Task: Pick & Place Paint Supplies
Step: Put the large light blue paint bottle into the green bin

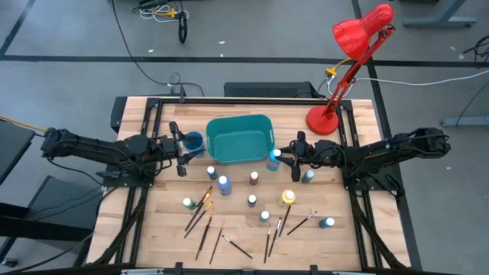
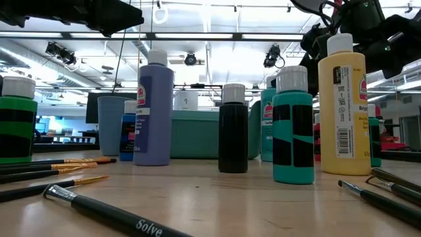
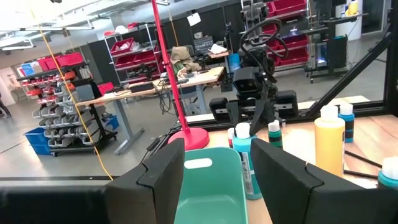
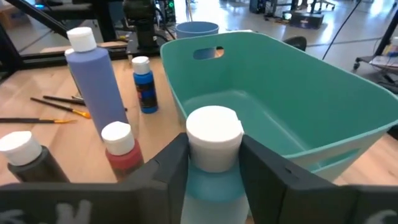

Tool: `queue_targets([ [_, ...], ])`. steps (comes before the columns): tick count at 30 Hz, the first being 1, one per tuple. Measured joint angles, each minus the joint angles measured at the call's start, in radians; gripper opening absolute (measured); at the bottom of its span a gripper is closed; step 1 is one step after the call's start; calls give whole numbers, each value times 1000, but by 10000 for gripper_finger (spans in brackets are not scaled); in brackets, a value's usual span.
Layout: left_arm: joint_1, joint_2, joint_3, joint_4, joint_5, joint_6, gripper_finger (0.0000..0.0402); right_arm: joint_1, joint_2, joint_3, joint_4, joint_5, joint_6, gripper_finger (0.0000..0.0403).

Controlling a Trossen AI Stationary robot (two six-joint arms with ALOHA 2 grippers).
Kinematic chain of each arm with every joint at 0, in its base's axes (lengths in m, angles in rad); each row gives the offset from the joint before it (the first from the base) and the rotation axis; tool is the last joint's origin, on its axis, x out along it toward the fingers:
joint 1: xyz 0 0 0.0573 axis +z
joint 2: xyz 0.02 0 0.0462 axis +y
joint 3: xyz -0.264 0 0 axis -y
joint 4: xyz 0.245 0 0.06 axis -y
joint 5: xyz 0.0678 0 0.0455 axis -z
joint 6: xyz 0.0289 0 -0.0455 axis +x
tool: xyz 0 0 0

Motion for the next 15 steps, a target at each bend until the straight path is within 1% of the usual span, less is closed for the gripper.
queue_targets([
  [3, 0, 0, 0, -1, 0, 0, 194, 0, 0, 0, 4, -5, -13, 111],
  [7, 0, 0, 0, -2, 0, 0, 194, 0, 0, -2, 32, -53, -23, 108],
  [13, 0, 0, 0, -2, 0, 0, 194, 0, 0, -2, 139, -120, -58, 109],
  [15, 0, 0, 0, -2, 0, 0, 194, 0, 0, -2, 190, -158, -60, 109],
])
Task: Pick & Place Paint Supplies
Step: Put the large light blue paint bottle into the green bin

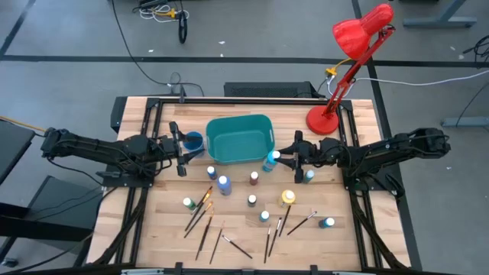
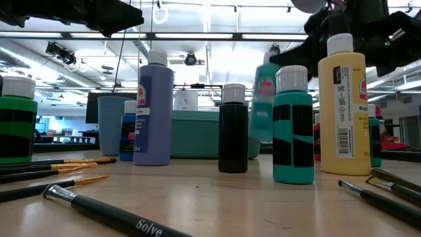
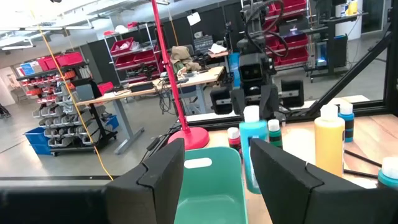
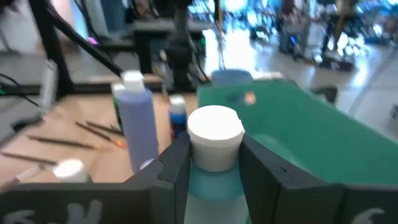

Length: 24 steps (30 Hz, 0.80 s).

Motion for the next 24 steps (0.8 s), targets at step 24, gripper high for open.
queue_targets([
  [24, 0, 0, 0, 57, 0, 40, 194, 0, 161, 196, 191, 191, -68, 110],
])
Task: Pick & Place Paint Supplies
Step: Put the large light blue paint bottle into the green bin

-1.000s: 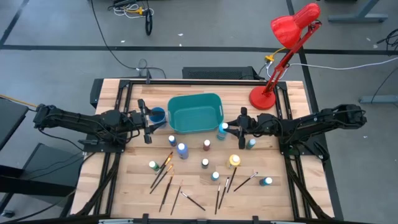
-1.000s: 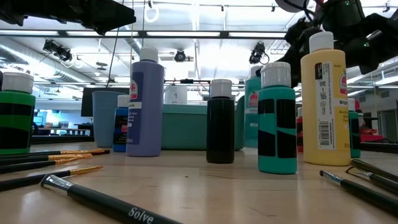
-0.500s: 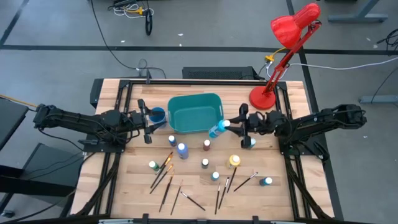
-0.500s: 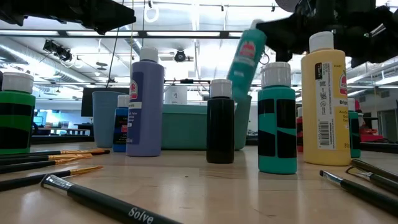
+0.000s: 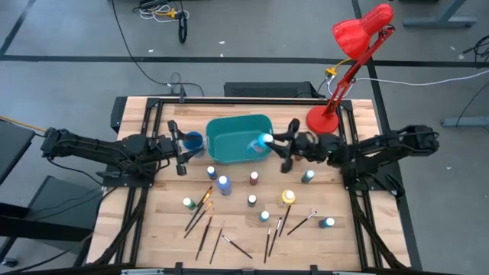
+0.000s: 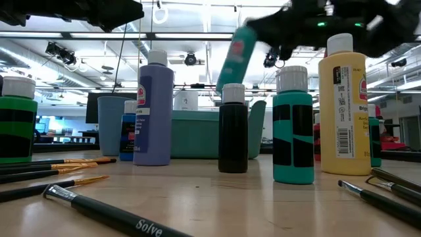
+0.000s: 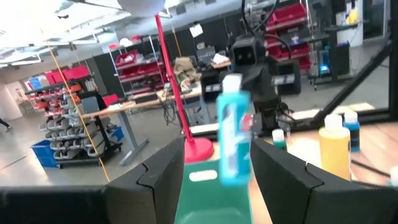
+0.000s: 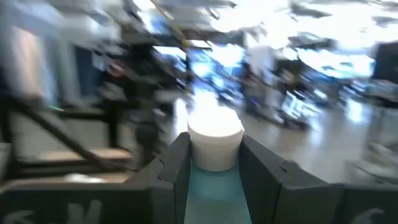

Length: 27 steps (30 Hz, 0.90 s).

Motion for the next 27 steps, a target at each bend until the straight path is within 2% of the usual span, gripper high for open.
queue_targets([
  [5, 0, 0, 0, -3, 0, -15, 194, -9, 93, 114, -215, 190, -23, 110],
  [9, 0, 0, 0, -14, 0, -15, 194, -29, 144, 145, -218, 267, -11, 110],
  [27, 0, 0, 0, -14, 0, -17, 194, -138, 294, 147, -221, 281, 99, 110],
])
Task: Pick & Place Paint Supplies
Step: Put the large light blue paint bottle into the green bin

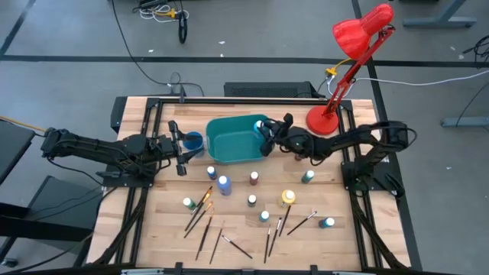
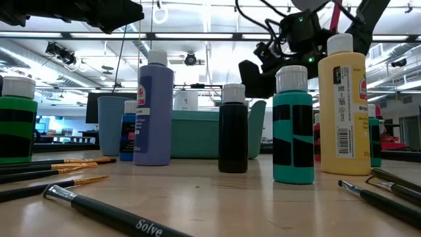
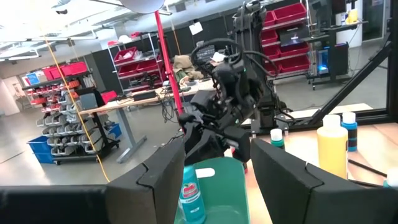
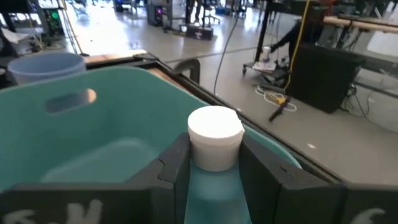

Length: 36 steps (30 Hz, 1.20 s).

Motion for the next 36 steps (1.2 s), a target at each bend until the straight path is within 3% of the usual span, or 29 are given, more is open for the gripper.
queue_targets([
  [9, 0, 0, 0, -1, 0, 0, 194, -16, 12, 0, 1, -2, 26, 112],
  [20, 0, 0, 0, -2, 0, 0, 194, -22, 12, 1, -19, 0, 70, 145],
  [36, 0, 0, 0, -3, 0, 0, 194, -22, 12, 1, -16, -1, 52, 149],
])
